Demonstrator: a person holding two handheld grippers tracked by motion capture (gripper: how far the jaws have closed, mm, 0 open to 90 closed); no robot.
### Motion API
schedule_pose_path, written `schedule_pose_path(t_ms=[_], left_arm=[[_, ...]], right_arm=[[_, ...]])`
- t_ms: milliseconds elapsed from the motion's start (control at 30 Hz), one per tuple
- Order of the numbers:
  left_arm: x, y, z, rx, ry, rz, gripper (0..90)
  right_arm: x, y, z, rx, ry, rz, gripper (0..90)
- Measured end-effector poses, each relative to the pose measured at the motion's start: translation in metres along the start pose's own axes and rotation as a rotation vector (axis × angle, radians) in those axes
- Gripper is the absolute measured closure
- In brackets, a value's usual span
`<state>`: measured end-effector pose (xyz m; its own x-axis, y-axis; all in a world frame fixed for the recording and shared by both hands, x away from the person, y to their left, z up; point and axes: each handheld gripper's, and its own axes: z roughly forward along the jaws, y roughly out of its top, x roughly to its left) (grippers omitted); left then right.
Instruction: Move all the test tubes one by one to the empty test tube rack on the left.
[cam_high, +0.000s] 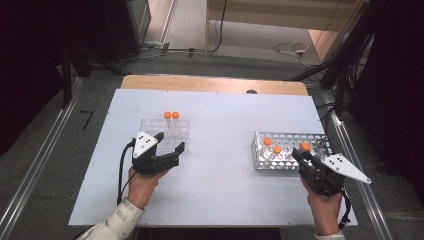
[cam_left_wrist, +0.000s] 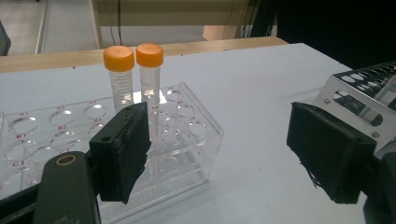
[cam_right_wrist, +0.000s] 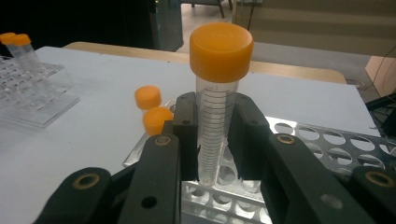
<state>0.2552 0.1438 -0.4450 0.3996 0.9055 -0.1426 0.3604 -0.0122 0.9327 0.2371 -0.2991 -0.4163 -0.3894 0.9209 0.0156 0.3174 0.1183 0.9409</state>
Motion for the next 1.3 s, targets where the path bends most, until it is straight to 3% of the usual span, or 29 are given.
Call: schedule_pose_path(t_ms=[233,667,1033,1300], left_arm=[[0.000,0.000,0.000,-0.001,-0.005,0.000,21.1],[-0.003,0.000,-0.001,-0.002,-0.019,0.004,21.1],[-0.011,0.000,0.001,0.001,-0.042,0.014,21.1],[-0.016,0.000,0.002,0.002,-0.057,0.023,21.2]], right_arm=[[0.010,-0.006,-0.011,0.022,0.047,-0.002,71.8],[0.034,-0.010,-0.009,0.049,0.125,-0.048,71.8],[0.053,-0.014,0.001,0.073,0.195,-0.075,71.7],[0.072,-0.016,0.019,0.099,0.247,-0.106,71.8]])
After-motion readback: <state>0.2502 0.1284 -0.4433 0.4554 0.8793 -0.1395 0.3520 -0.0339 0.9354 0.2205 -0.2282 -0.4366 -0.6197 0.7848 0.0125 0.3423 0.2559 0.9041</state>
